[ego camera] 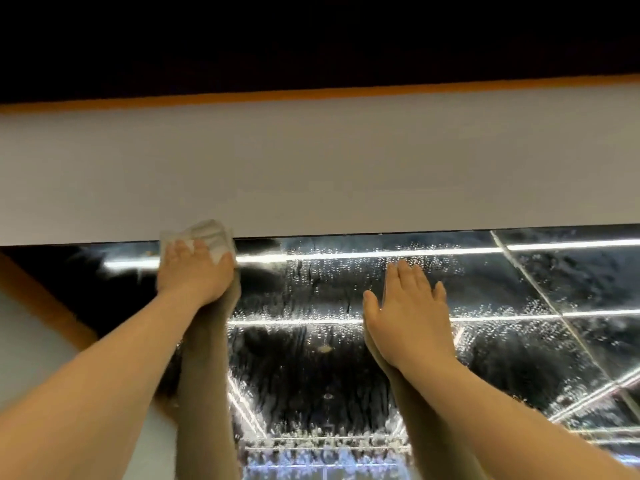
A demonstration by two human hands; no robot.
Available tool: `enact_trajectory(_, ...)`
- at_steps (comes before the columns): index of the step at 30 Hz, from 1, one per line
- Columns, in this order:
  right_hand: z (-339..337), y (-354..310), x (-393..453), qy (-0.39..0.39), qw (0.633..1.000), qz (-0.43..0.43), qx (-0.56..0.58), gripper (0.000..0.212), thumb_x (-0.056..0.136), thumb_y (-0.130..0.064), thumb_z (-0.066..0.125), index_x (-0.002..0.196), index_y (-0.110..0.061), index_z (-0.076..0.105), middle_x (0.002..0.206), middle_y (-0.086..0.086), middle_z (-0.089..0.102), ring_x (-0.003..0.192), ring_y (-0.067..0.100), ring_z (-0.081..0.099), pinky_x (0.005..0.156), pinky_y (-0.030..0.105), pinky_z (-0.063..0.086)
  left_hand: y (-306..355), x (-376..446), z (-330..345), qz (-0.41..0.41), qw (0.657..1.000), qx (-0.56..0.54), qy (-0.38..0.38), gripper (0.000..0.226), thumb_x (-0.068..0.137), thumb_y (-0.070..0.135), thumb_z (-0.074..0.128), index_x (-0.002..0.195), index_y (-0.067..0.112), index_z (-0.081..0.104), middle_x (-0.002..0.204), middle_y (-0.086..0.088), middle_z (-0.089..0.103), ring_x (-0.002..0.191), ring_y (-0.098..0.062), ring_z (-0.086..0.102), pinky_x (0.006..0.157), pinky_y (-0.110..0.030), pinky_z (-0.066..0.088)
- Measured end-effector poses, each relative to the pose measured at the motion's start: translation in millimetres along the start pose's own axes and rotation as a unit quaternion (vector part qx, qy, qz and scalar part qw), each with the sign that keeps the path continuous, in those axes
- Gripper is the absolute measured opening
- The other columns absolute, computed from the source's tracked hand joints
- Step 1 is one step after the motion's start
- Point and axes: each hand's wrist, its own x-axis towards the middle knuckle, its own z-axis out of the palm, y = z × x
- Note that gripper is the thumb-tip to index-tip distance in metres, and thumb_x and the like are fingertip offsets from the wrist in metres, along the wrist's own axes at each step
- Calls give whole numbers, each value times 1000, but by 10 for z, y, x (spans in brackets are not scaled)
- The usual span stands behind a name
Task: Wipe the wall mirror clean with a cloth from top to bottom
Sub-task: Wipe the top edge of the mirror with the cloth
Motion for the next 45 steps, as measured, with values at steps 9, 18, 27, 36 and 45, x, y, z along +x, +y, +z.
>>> enact_trajectory(9, 1, 18, 1, 8, 1000, -2, 18, 66, 102, -47, 21, 156, -14, 3, 164, 2, -1, 150, 18, -5, 120, 44, -3, 1223, -533, 158, 205, 979, 4, -8, 70, 102, 52, 20, 156, 12, -2, 162, -16, -9, 149, -29, -10, 119, -40, -4)
enact_trajectory(18, -7, 20, 13, 5, 1000, -2, 13, 65, 102, -47, 22, 156, -15, 4, 163, 1, 1, 150, 18, -2, 121, 44, -1, -193, -88, 28, 94, 995, 23, -9, 70, 100, 54, 21, 156, 15, 5, 163, -13, -1, 149, -32, 6, 118, -49, 7)
enact_trajectory(27, 1, 15, 7, 15, 1000, 3, 8, 66, 102, -47, 23, 156, -13, 6, 163, 2, 4, 150, 19, 1, 121, 46, 1, -165, -212, 13, -2, 1000, 6, 14, 72, 100, 52, 27, 156, 12, 7, 161, -18, 3, 148, -35, 0, 118, -49, 9)
enact_trajectory(36, 15, 19, 17, 22, 1000, 5, -3, 65, 102, -47, 25, 155, -12, 12, 163, 4, 8, 150, 20, 4, 121, 46, 2, 706, -659, 144, 165, 986, -17, -11, 70, 101, 53, 22, 156, 16, 1, 161, -17, -9, 149, -32, -11, 119, -45, -2)
enact_trajectory(45, 17, 0, -9, 27, 1000, -4, 1, 64, 103, -45, 26, 155, -12, 13, 163, 4, 9, 150, 21, 5, 120, 44, 2, 703, -736, 187, 170, 985, -15, 6, 70, 100, 53, 22, 156, 15, 5, 162, -17, -5, 149, -31, -7, 119, -43, -2)
